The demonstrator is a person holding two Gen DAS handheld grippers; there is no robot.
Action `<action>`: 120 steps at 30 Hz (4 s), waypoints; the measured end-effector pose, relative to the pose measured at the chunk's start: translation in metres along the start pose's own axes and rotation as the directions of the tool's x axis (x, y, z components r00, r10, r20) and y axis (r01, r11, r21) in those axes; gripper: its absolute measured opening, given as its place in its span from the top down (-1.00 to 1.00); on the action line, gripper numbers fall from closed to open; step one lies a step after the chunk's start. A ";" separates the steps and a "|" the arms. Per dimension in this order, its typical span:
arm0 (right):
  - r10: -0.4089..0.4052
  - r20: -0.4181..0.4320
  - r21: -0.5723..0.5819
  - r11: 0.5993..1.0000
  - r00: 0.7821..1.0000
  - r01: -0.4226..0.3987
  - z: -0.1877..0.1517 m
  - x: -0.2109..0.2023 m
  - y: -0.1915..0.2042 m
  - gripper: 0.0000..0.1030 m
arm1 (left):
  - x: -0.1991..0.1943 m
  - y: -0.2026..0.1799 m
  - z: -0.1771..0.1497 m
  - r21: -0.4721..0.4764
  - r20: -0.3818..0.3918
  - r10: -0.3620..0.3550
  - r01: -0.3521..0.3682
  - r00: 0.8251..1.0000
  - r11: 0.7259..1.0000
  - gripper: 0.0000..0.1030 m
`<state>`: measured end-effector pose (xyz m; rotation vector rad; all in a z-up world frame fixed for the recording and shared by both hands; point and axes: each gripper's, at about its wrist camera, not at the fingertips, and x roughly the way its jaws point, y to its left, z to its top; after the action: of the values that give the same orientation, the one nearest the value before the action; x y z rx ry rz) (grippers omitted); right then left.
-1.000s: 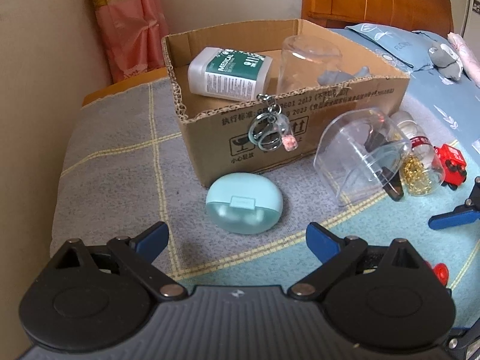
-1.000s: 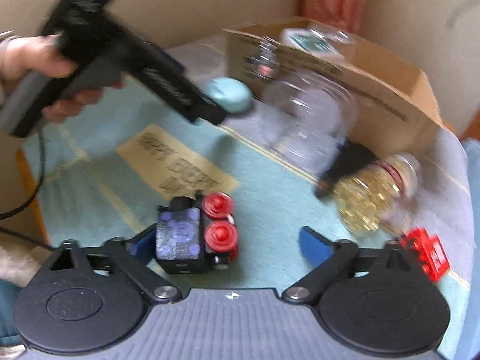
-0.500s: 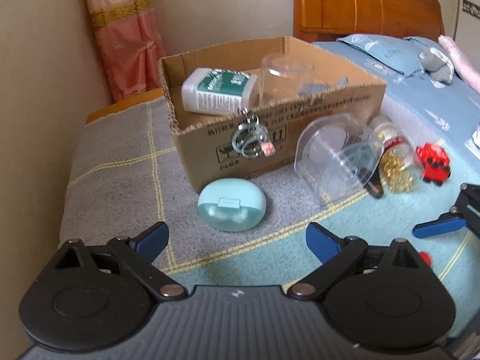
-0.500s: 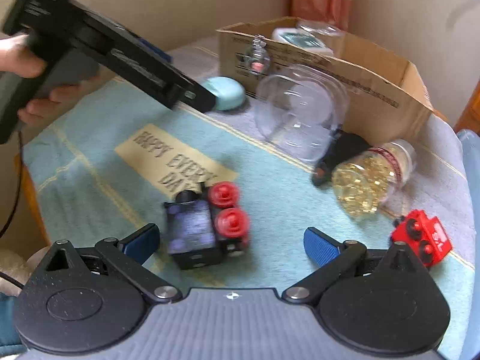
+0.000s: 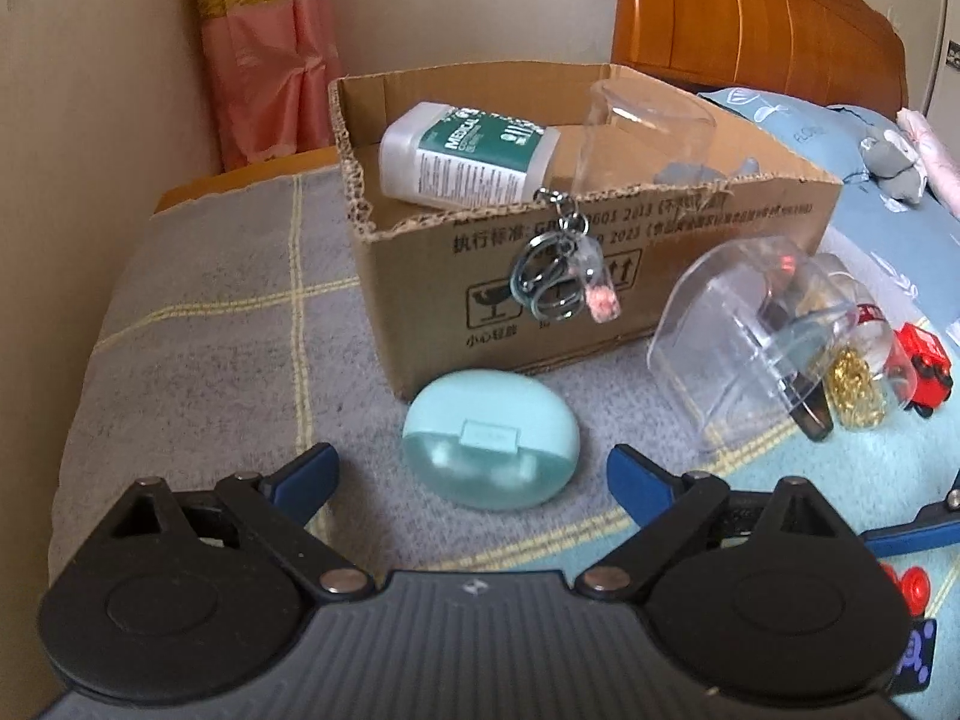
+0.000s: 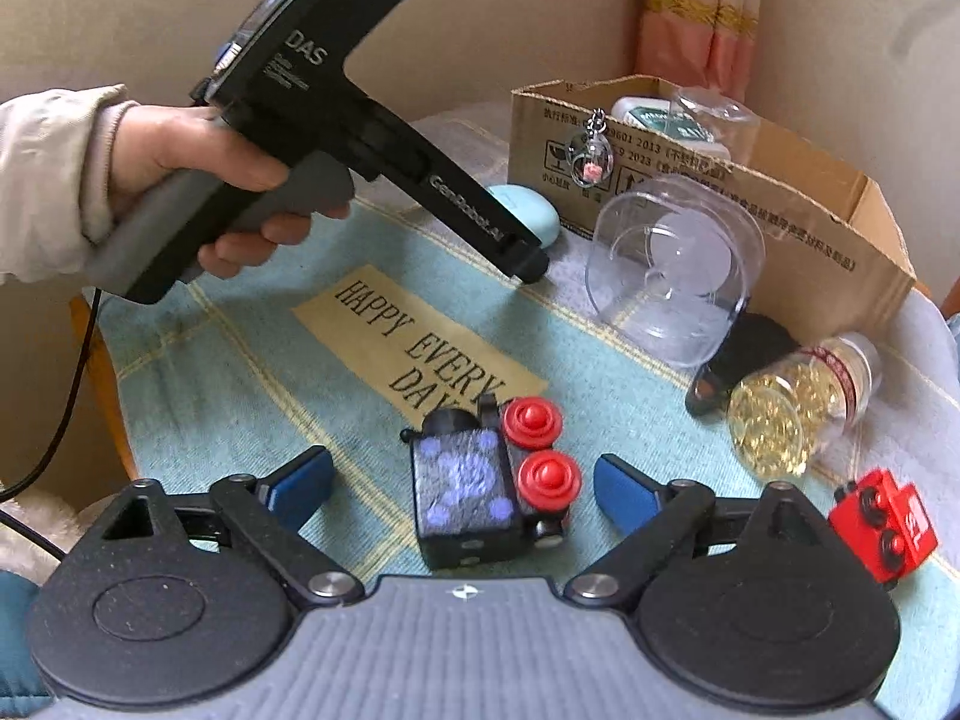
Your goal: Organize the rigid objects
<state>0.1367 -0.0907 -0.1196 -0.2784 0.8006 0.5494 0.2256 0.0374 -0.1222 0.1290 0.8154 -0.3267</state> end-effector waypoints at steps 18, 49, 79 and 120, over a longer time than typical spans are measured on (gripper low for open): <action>-0.028 -0.010 -0.049 0.998 1.000 0.028 0.004 -0.008 -0.012 -0.12 | 0.000 -0.001 0.012 0.059 0.001 -0.049 0.048 0.999 0.997 -0.17; -0.139 0.115 0.056 0.990 0.984 0.133 0.071 -0.063 -0.103 -0.10 | -0.081 -0.012 0.094 0.131 0.049 -0.103 0.096 0.993 0.987 -0.17; -0.252 0.095 0.279 0.935 0.963 0.217 0.080 -0.049 -0.172 -0.98 | 0.014 -0.039 0.207 0.102 0.026 -0.085 0.082 0.996 0.991 -0.78; -0.321 0.056 0.584 0.778 0.945 0.230 -0.025 -0.085 -0.140 -1.00 | -0.018 -0.081 0.089 -0.163 0.005 0.165 -0.162 0.986 0.973 -0.97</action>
<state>0.1520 -0.2472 -0.0687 0.2052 0.7225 0.0299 0.2480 -0.0560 -0.0474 0.0404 0.8041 -0.1054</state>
